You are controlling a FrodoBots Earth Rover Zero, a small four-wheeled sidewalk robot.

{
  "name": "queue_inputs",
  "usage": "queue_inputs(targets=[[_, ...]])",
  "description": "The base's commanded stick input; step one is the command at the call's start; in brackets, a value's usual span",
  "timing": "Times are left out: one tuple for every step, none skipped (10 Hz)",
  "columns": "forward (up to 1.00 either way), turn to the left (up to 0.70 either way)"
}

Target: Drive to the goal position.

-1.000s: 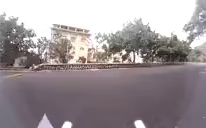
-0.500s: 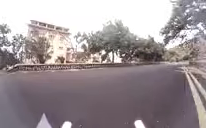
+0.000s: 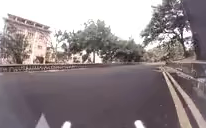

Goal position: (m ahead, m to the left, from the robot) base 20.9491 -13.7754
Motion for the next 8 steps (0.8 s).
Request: queue_inputs(targets=[[0.00, 0.00], [0.00, 0.00], [0.00, 0.00], [0.19, 0.00], [0.58, 0.00], [0.70, 0.00], [0.70, 0.00], [0.70, 0.00]])
